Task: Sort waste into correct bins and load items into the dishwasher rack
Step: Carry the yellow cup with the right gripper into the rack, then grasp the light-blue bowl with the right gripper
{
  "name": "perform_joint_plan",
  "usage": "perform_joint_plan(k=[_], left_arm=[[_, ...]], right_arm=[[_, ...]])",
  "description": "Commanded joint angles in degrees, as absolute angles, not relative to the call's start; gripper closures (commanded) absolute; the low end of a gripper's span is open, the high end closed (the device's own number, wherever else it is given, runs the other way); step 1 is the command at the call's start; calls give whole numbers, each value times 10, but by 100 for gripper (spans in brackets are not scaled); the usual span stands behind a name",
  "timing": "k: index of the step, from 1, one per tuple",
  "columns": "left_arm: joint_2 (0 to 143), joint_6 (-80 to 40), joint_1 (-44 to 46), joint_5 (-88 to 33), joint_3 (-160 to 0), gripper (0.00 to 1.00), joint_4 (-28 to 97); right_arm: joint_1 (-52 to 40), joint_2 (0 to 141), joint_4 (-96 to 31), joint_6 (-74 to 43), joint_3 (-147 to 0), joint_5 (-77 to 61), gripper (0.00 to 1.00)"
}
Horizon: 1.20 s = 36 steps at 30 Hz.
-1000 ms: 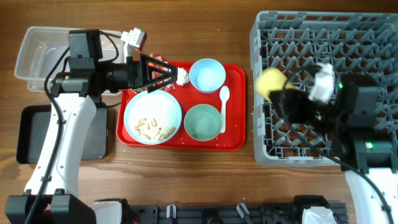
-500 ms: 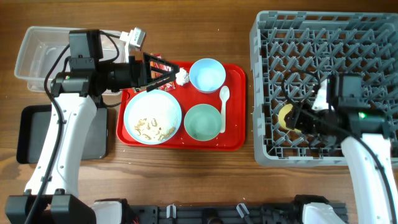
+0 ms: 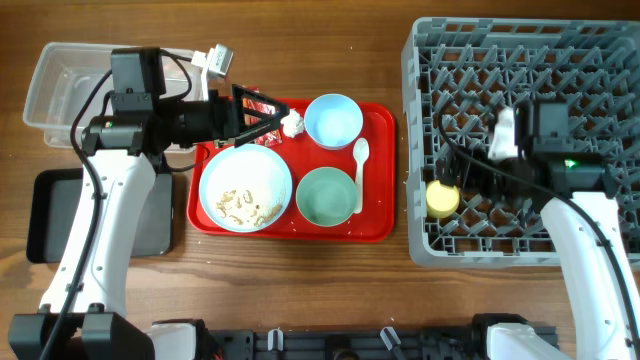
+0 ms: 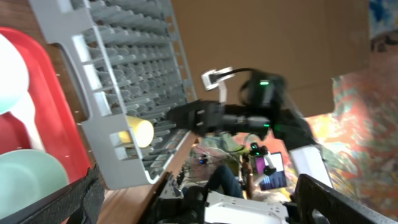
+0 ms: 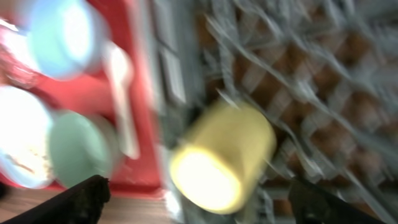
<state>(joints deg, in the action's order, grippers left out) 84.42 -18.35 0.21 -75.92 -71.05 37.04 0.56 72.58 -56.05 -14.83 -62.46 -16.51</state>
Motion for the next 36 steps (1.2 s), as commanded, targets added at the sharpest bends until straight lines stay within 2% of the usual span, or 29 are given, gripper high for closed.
perform_joint_plan(k=[1,4,8,13,16,21,24,25,29,31,33,34,35,36], left_arm=[[842,-182,5,-681,-717,0,380],[832,-170,5,-537,-718,0,412],[787,-196,5,-334,-718,0,463],[696,-263,5,-89,-724,0,534],[638,-264,5,-26,-724,0,547],[587,-264,5,-16,-724,0,547],[582,-264,5,-16,-724,0,548],[582,-264,5,-16,-724,0,548],[583,-264,5,-16,-724,0,548],[583,-264,5,-16,-724,0,548],[583,-264,5,-16,-724,0,548],[583,-264,5,-16,-724,0,548],[583,-264,5,-16,-724,0,548],[583,-264,5,-16,-724,0,548]], right_arm=[[-54,707,-489,-155,-649,-258,16],[-138,721,-444,-187,-649,-222,21],[-239,778,-408,-242,-649,-67,21],[-237,899,-312,-257,-662,-40,21],[-225,975,-295,-253,-715,-52,21],[-223,1088,-325,-248,-817,-45,23],[-219,1125,-332,-266,-835,-48,35],[-217,1141,-330,-272,-835,-63,45],[-218,1176,-329,-286,-835,-72,51],[-218,1189,-326,-286,-835,-86,61],[-218,1200,-326,-287,-835,-89,63],[-218,1206,-326,-287,-835,-89,70],[-218,1206,-327,-284,-835,-87,83],[-218,1205,-329,-284,-835,-82,89]])
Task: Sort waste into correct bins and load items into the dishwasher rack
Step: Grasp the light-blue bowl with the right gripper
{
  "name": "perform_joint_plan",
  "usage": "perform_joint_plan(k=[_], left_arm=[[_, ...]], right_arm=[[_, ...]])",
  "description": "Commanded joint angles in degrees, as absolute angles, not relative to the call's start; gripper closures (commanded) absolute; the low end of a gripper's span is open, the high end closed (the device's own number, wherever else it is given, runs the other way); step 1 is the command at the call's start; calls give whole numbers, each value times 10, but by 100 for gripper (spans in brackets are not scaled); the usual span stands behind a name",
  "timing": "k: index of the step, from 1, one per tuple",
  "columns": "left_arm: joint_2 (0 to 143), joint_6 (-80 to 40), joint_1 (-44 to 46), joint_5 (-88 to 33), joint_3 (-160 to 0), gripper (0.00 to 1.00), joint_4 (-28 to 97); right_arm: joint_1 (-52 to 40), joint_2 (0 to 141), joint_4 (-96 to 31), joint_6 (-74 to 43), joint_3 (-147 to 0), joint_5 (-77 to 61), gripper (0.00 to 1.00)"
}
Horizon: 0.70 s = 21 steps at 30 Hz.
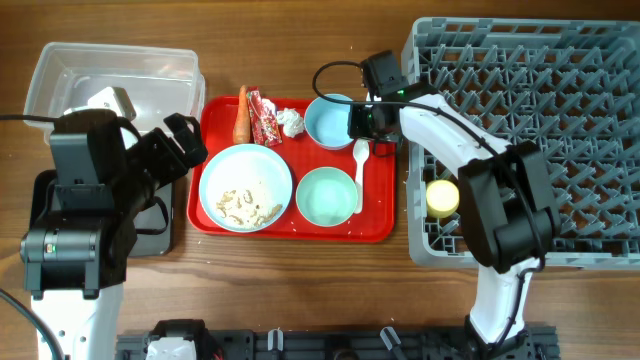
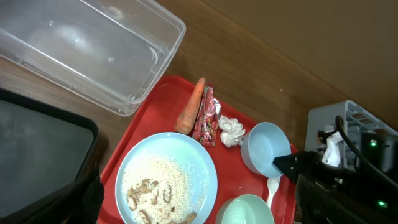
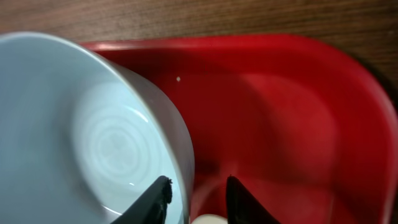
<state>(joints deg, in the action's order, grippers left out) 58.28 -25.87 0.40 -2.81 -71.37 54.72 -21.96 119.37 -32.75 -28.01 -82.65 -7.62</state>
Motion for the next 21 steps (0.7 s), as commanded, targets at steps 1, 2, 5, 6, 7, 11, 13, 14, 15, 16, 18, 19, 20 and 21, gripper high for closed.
perform_joint_plan(k=[1,2,5,6,7,11,13,14,15,16,18,19,20,21], left_arm=[[583,-264,5,-16,-724,0,548],[583,-264,5,-16,-724,0,548],[583,-264,5,-16,-724,0,548],[583,-264,5,-16,-724,0,548],[583,-264,5,-16,-724,0,548],[583,-264,5,-16,-724,0,548],[583,-264,5,-16,-724,0,548],[583,-264,5,-16,-724,0,548],[583,-264,5,-16,-724,0,548],[583,-264,5,-16,-724,0,548],[583,-264,5,-16,-724,0,548],[583,-264,5,-16,-724,0,548],[583,-264,5,-16,-724,0,548],[583,-264,5,-16,-724,0,548]], right_arm=[[-217,1202,-334,-285,-836,-77,92],[-216,1199,-338,-284,-838,-76,96],[-209,1169,-364,-284,-846,-55,96],[-207,1155,-369,-283,-848,-49,96],[-204,1138,-370,-271,-848,-49,96],[-194,1049,-385,-207,-848,-34,96],[-194,996,-405,-203,-848,34,96],[-194,978,-414,-204,-848,71,96],[-194,954,-427,-204,-848,132,96],[-194,933,-441,-213,-848,212,96],[-194,905,-480,-248,-848,405,96],[-192,902,-496,-263,-848,476,96],[-189,901,-510,-273,-848,530,96],[-182,904,-523,-271,-848,570,96]])
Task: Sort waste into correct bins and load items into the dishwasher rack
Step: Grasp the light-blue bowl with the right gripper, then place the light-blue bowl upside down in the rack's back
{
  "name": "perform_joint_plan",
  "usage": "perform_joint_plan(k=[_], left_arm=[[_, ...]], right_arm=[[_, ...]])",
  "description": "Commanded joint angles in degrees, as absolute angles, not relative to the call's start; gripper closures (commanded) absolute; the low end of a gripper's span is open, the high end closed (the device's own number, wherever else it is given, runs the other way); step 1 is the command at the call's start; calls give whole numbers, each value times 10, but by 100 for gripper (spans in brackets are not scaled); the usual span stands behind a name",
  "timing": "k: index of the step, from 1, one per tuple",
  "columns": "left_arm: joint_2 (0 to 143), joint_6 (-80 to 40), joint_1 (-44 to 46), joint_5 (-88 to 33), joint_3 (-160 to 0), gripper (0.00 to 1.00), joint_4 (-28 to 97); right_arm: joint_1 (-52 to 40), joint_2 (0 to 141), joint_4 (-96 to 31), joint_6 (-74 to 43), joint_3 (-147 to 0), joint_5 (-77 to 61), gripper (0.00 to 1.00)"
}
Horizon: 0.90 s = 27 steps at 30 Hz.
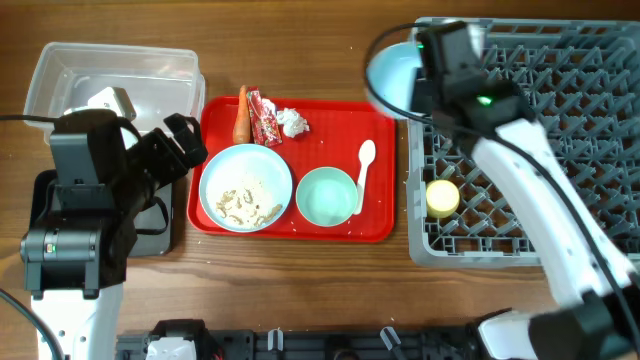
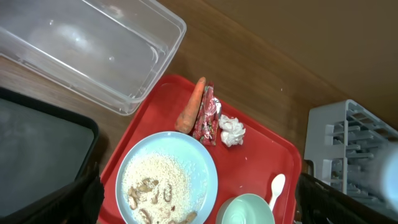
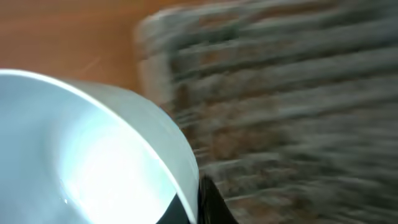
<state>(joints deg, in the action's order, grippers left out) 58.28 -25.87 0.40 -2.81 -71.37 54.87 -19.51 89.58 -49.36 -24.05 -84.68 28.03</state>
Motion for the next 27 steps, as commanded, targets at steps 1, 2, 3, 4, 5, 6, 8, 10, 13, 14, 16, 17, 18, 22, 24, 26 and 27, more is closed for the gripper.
perform_joint_plan(k=[1,2,3,4,5,6,8,10,13,14,16,17,18,22,24,26,27], left_arm=[[583,-264,5,-16,-724,0,548],[583,-264,5,-16,-724,0,548],[583,-264,5,-16,-724,0,548],[583,-264,5,-16,-724,0,548],[583,-264,5,-16,-724,0,548],[583,-264,5,-16,-724,0,548],[583,-264,5,-16,-724,0,548],[583,-264,5,-16,-724,0,548],[583,-264,5,-16,-724,0,548],[583,-264,5,-16,-724,0,548],[583,-264,5,-16,-724,0,548],[583,-264,5,-16,-724,0,548],[583,-264,5,-16,-724,0,548],[583,-264,5,-16,-724,0,548],[583,-264,5,-16,-724,0,548],[583,-264,5,-16,-724,0,548],[583,-264,5,-16,-724,0,548]], right_arm=[[-176,907,-531,-271,-848,582,96],[-165,912,-540,-271,-847,590,96],[-153,916,-544,-271,-846,589,96],[-139,924,-546,-271,-846,589,96],[-119,933,-546,-271,-846,589,95],[-103,941,-545,-270,-846,592,96],[-68,957,-545,-270,-846,605,96],[-34,973,-545,-270,-846,603,96],[-8,991,-532,-269,-846,567,96],[-6,998,-526,-266,-846,556,96],[-10,1015,-506,-230,-846,552,96],[-14,1021,-496,-219,-846,556,96],[-15,1028,-486,-211,-846,565,96],[-14,1056,-428,-166,-846,633,96],[-14,1076,-392,-128,-846,653,96],[-14,1100,-356,-84,-846,666,96],[-14,1119,-335,-50,-846,677,96]])
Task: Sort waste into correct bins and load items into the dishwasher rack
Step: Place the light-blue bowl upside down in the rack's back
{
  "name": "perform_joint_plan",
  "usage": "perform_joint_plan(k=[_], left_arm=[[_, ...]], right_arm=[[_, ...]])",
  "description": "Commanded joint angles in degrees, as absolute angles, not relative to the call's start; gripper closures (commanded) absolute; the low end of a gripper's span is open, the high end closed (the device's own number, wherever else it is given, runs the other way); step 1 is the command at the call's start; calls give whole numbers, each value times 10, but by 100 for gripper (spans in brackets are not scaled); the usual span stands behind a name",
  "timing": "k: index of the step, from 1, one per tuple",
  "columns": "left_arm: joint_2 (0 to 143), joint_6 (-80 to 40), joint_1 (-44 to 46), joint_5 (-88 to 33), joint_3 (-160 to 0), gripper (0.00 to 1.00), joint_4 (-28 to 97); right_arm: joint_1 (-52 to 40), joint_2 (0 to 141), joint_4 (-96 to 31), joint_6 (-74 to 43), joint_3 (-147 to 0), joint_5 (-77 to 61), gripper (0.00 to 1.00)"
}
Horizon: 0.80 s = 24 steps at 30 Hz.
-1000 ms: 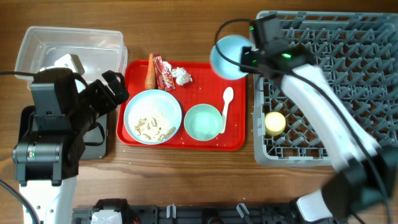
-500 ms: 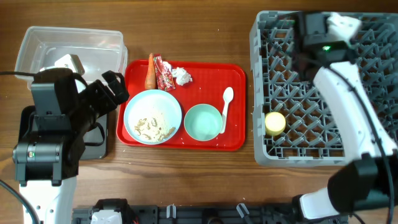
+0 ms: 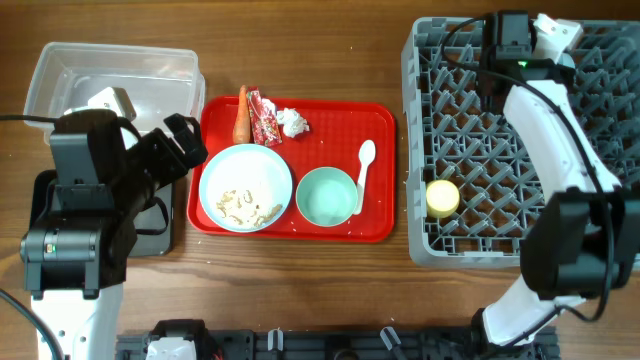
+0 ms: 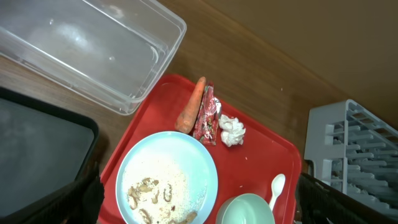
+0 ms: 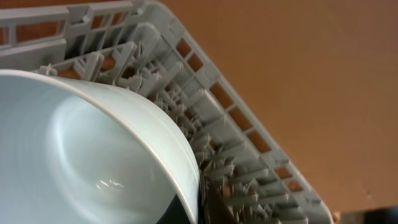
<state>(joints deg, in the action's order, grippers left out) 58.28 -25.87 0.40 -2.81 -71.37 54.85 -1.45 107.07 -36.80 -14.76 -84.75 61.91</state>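
The light blue bowl point(image 5: 81, 155) fills the left of the right wrist view. My right gripper point(image 5: 199, 208) is shut on its rim, and the bowl is tilted low among the tines of the grey dishwasher rack point(image 5: 249, 137). From overhead the right arm point(image 3: 510, 45) reaches over the rack's point(image 3: 600, 150) back edge and the bowl does not show. My left gripper point(image 3: 185, 140) hangs open beside the red tray's point(image 3: 380, 230) left end. The tray carries a plate with food scraps point(image 3: 245, 187), a green bowl point(image 3: 327, 196), a white spoon point(image 3: 362, 165), a carrot point(image 3: 240, 115), a red wrapper point(image 3: 264, 117) and a crumpled tissue point(image 3: 293, 122).
A yellow cup point(image 3: 442, 197) lies in the rack's front left part. A clear plastic bin point(image 3: 60, 75) stands at the back left, and a black bin point(image 3: 45, 215) sits in front of it under the left arm.
My right gripper, with the light blue bowl in it, was at the rack's back left corner and is now farther right at the rack's back, low among the tines. The left arm is unchanged.
At first my left gripper was over the tray's back left and my right one over the rack near the yellow cup. Then the left arm was back at the left and the right jaws were at the blue bowl's rim. The bowl then left the tray for the rack.
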Motion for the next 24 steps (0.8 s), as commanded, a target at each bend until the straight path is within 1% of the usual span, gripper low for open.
perform_joint_plan(k=[1,3,7,9,13,14,16,17,21,24], left_arm=[[583,-264,5,-16,-724,0,548],[583,-264,5,-16,-724,0,548],[583,-264,5,-16,-724,0,548],[583,-264,5,-16,-724,0,548],[583,-264,5,-16,-724,0,548],[583,-264,5,-16,-724,0,548],[583,-264,5,-16,-724,0,548],[583,-264,5,-16,-724,0,548],[583,-264,5,-16,-724,0,548],[583,-264,5,-16,-724,0,548]], right_arm=[[-14,1131,-324,-34,-846,690,96],[-14,1152,-299,1,-846,709,96],[-30,1167,-292,7,-846,691,95],[-51,1167,-296,16,-846,657,94],[-95,1167,-309,20,-846,656,93],[-101,1167,-312,19,-846,656,90],[-110,1167,-322,13,-846,655,72],[-113,1166,-328,10,-846,652,66],[-115,1148,-365,3,-846,555,66],[-115,1124,-392,-36,-847,505,54]])
